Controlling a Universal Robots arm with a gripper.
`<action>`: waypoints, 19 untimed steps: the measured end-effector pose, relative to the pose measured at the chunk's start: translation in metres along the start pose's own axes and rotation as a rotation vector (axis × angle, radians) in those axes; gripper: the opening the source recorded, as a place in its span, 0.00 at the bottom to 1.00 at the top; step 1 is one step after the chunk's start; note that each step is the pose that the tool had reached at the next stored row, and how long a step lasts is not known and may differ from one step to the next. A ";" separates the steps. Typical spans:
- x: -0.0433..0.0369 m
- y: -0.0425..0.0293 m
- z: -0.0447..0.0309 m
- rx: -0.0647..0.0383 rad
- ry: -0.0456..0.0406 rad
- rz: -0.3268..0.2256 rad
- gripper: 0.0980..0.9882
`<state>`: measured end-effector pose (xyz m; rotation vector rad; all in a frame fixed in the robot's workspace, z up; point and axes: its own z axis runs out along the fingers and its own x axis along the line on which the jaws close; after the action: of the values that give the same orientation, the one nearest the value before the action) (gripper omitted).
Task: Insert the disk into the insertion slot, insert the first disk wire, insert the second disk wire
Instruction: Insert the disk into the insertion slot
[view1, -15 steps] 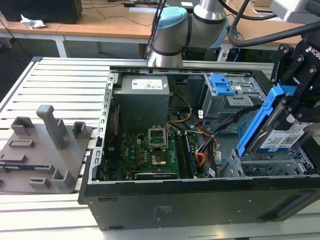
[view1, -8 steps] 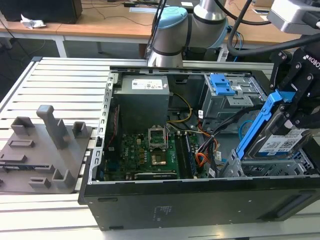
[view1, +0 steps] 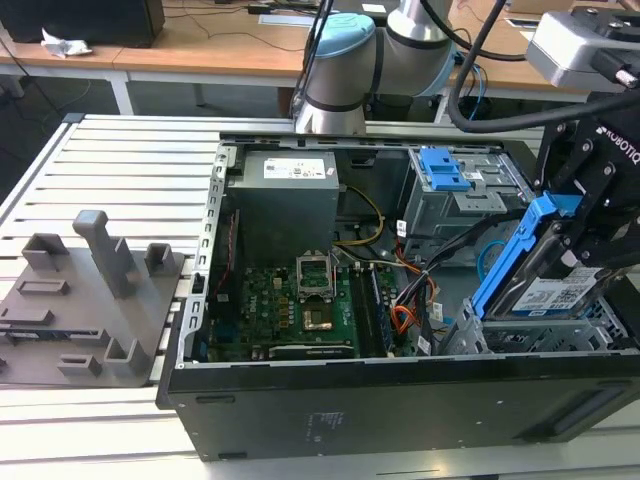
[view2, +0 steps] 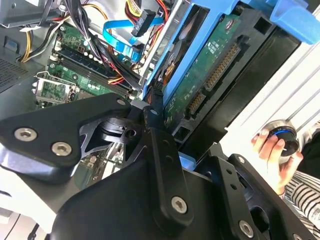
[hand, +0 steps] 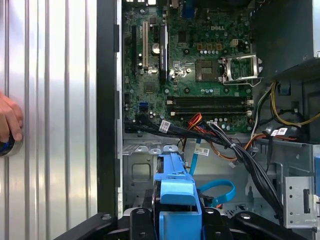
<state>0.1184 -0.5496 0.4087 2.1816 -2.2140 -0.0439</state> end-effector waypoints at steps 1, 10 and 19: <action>0.0000 -0.0001 0.0019 0.000 -0.0001 0.000 0.30; 0.0000 -0.0008 0.0171 -0.001 -0.0001 0.000 0.30; 0.0000 -0.0011 0.0240 -0.001 0.0005 0.000 0.31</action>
<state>0.1185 -0.5497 0.3847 2.1810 -2.2133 -0.0441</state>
